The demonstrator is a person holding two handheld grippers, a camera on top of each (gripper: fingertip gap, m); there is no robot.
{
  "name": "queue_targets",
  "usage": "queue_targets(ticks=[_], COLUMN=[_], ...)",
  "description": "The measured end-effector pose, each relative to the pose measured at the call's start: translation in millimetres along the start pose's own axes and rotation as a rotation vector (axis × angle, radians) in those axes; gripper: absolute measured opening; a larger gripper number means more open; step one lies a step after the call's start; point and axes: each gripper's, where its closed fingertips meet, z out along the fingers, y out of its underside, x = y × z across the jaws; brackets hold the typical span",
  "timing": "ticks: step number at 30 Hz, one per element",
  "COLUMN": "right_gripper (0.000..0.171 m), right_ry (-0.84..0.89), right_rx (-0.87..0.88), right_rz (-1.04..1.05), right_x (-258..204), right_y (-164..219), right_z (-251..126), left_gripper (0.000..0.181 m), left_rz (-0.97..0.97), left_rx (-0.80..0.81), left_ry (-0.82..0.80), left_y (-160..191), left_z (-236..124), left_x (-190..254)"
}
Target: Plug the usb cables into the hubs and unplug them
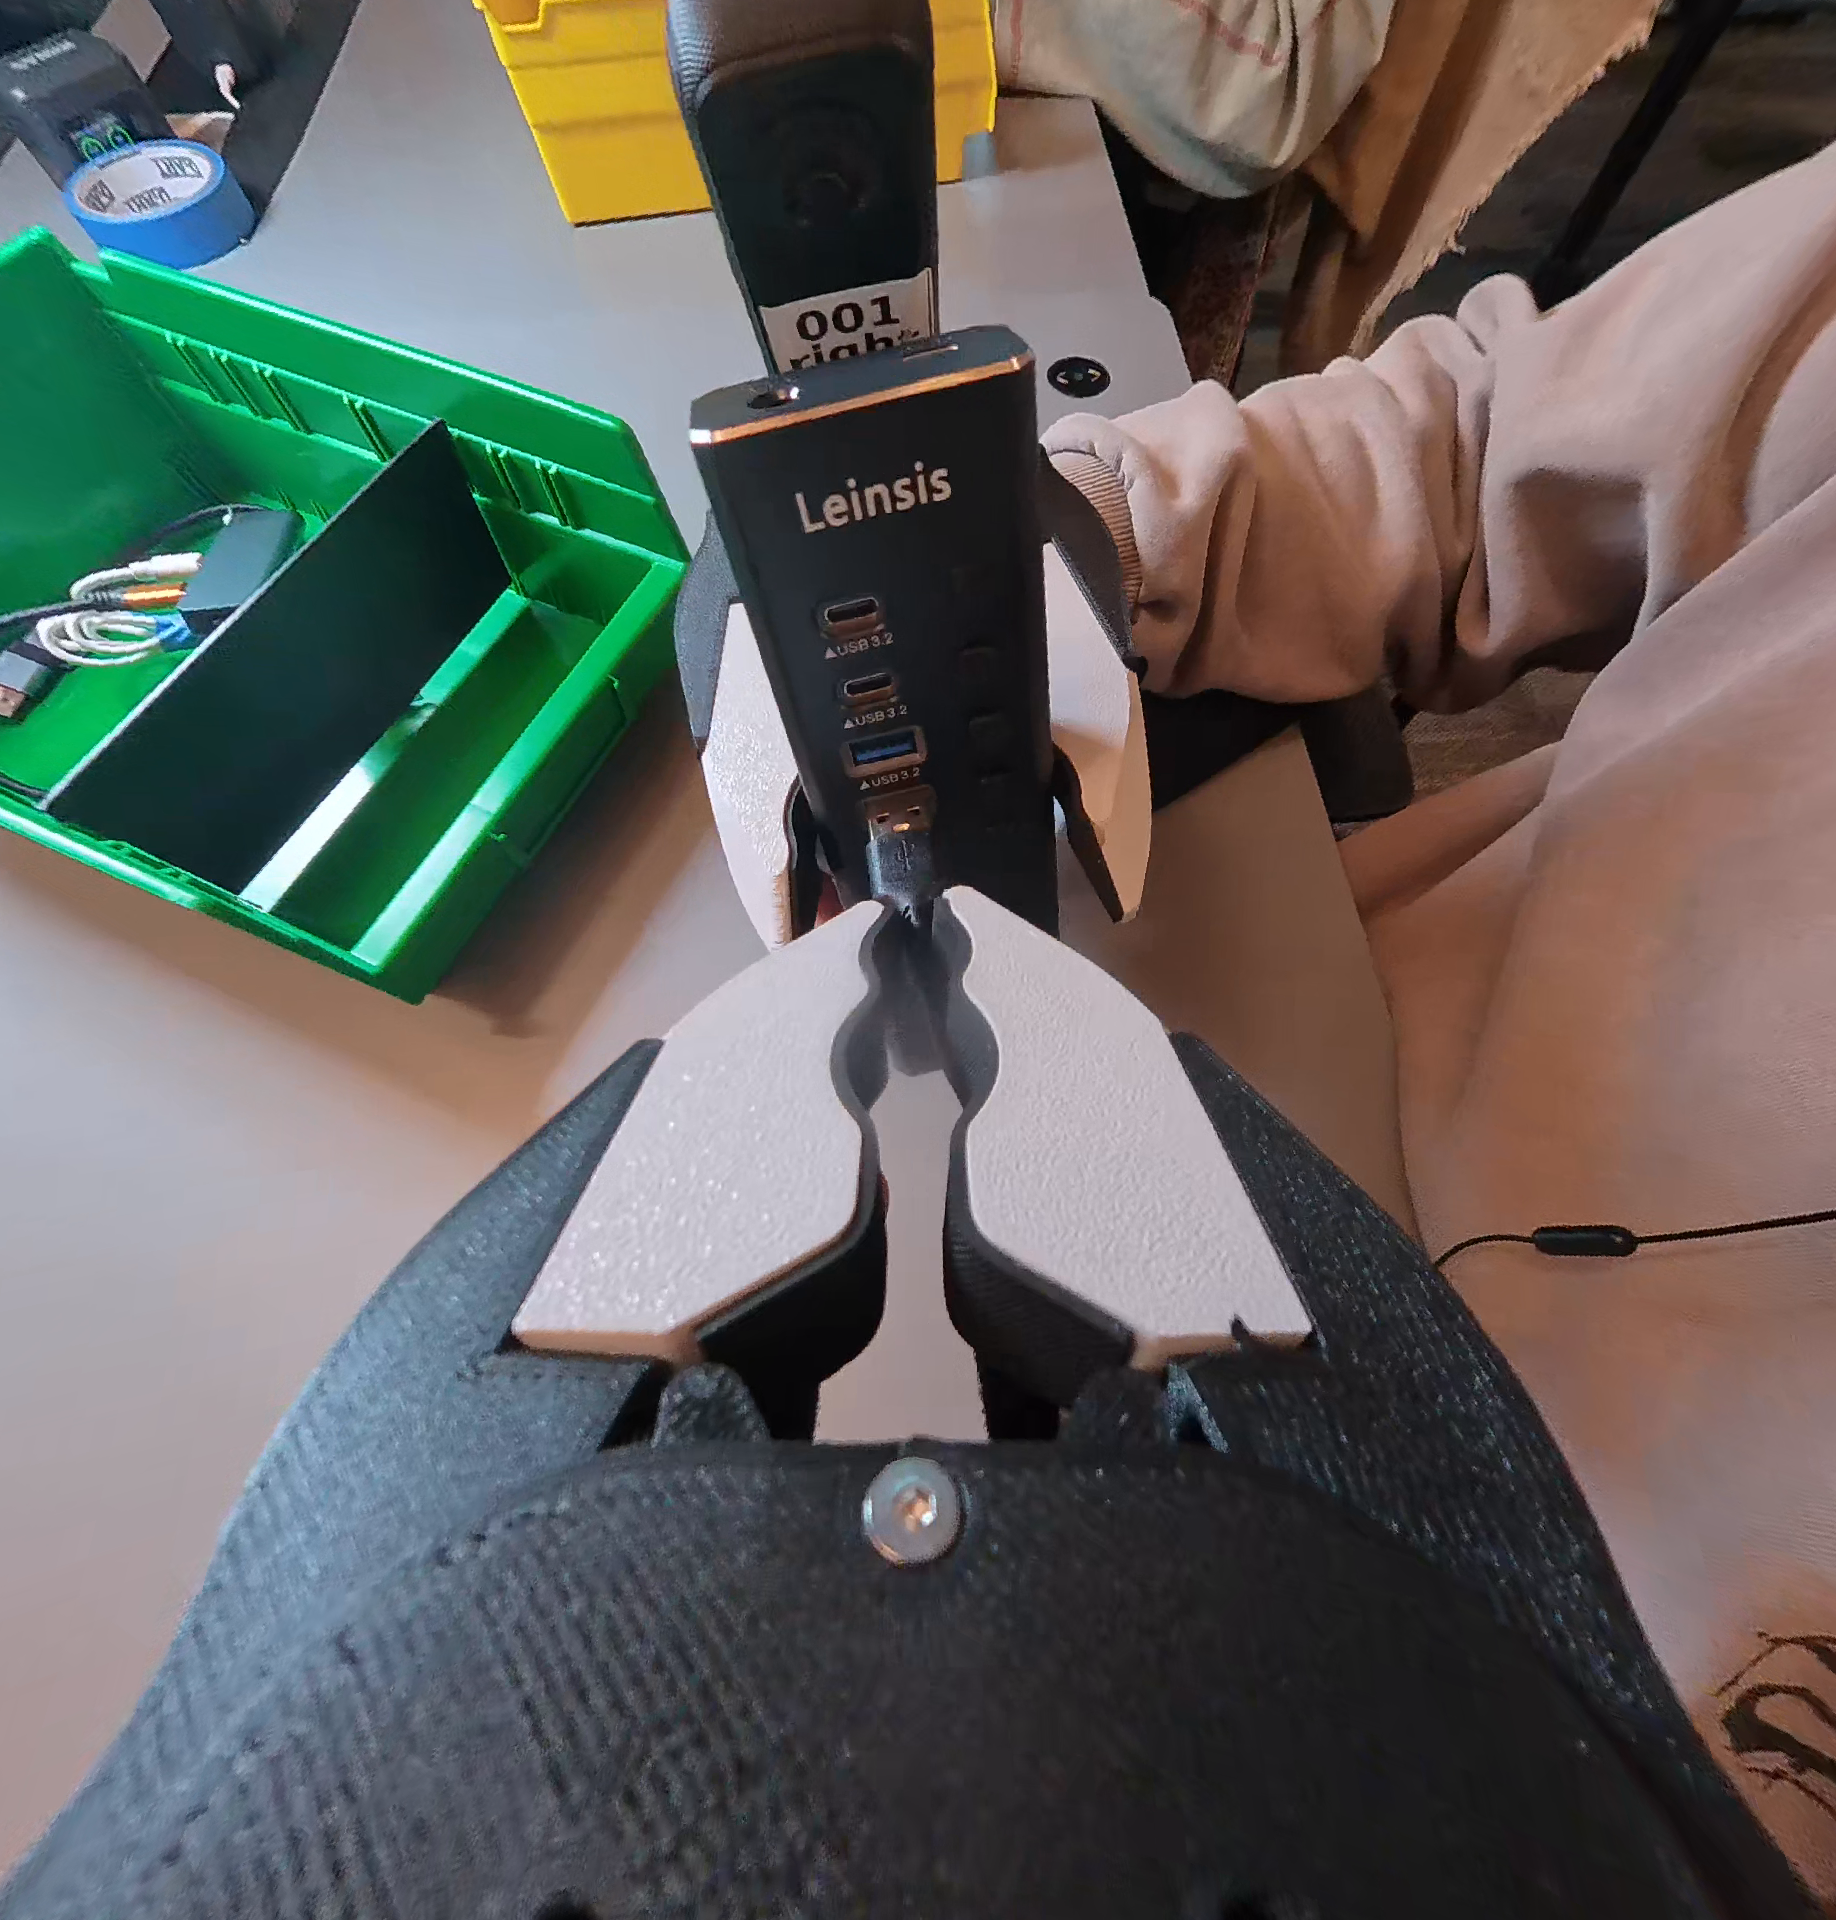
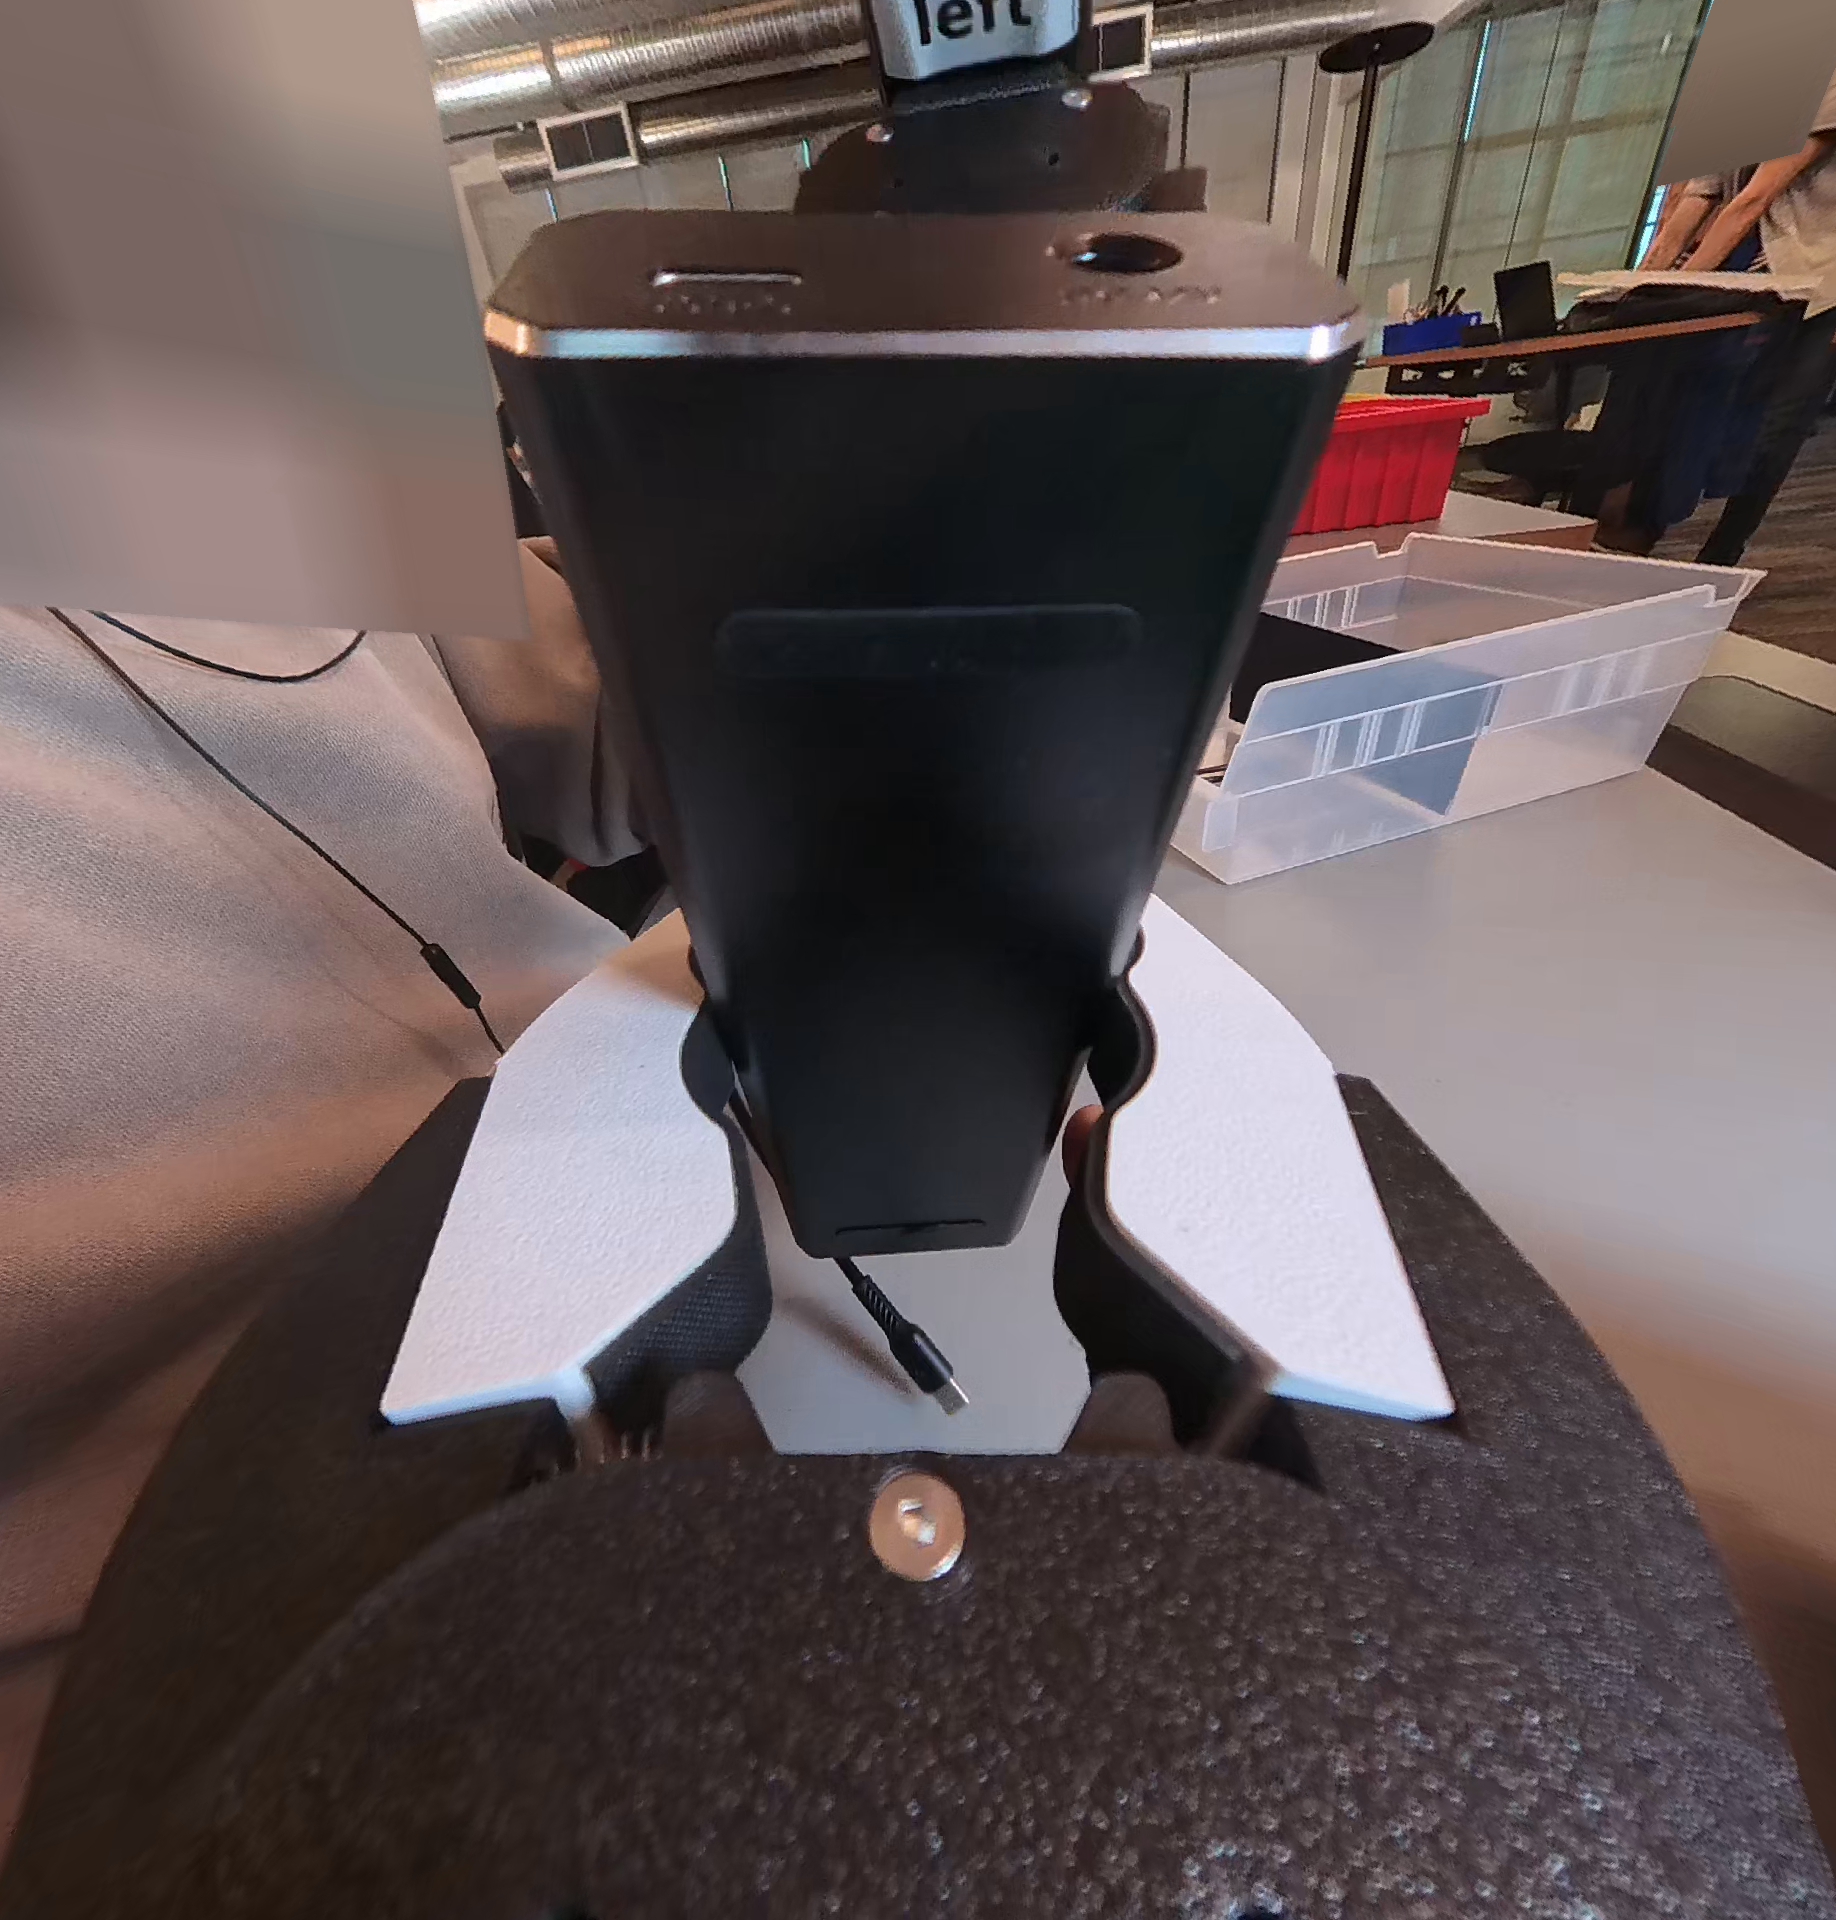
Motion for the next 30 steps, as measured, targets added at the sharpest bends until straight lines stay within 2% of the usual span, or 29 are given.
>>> queue_targets(ticks=[16,30], right_gripper=[0.068,0.068], right_ry=[0.013,0.037], right_rx=[-0.027,-0.114], right_rz=[-0.043,-0.068], right_x=[-1,1], right_y=[4,13], right_z=[2,2], left_gripper=[0.006,0.005], left_rz=[0.0,0.039], left_rx=[-0.07,-0.044], left_ry=[0.022,0.011], left_y=[13,9], left_z=[4,3], left_x=[6,5])
